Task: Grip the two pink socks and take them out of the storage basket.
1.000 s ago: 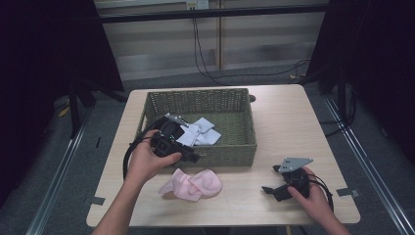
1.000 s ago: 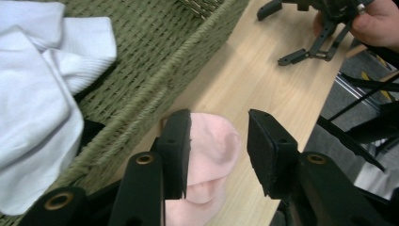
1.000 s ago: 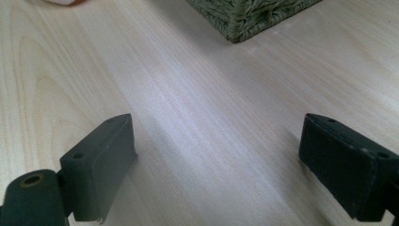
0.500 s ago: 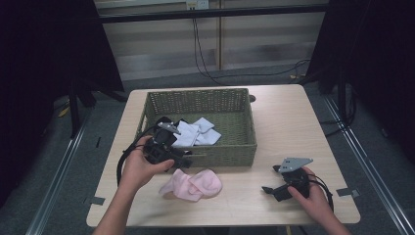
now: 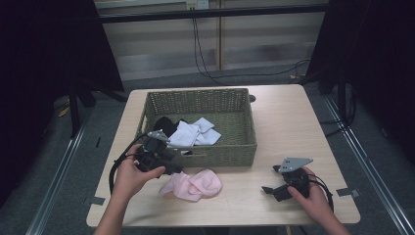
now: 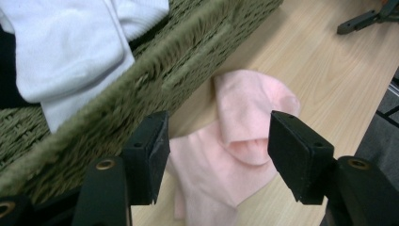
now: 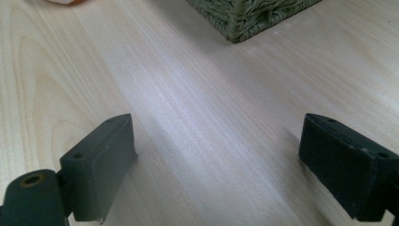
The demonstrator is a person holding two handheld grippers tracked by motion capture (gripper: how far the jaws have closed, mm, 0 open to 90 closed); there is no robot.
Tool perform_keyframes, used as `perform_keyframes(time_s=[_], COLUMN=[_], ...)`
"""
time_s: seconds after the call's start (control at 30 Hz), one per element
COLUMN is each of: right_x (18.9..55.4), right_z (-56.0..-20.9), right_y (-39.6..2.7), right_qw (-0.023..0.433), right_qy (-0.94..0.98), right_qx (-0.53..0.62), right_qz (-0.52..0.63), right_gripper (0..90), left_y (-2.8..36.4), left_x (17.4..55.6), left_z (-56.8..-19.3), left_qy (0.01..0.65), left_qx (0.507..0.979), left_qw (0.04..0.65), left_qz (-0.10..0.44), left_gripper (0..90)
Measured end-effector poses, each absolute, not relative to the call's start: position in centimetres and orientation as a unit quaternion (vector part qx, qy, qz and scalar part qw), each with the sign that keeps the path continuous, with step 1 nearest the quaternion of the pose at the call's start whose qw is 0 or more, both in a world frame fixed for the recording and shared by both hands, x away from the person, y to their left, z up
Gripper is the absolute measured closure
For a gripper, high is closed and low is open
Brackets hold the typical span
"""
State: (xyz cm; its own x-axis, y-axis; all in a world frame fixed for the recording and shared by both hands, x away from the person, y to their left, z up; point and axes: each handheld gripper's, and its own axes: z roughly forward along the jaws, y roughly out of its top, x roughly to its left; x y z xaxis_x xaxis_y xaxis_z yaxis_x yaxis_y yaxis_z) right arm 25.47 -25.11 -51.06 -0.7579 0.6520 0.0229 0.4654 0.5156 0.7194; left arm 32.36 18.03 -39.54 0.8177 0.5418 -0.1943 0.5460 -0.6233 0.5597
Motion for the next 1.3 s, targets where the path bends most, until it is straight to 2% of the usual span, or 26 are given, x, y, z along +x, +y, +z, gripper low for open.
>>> perform_keyframes(time_s=[0.53, 0.83, 1.3], right_x=[25.5, 25.5, 25.5], right_z=[-51.1, -51.1, -51.1], right_y=[-25.1, -25.1, -25.1], right_qw=[0.126, 0.126, 0.126], right_qy=[0.861, 0.861, 0.861], right_qx=[0.324, 0.324, 0.324], right_qz=[0.370, 0.370, 0.370], right_gripper=[10.5, 10.5, 10.5], left_y=[19.8, 21.5, 22.8], left_x=[31.2, 30.9, 30.3], left_z=[-42.0, -44.1, -46.1], left_qy=[0.301, 0.327, 0.331], left_qx=[0.902, 0.892, 0.892], left_qw=[0.310, 0.312, 0.309], left_qz=[0.005, -0.001, -0.007], left_gripper=[37.7, 36.1, 33.1])
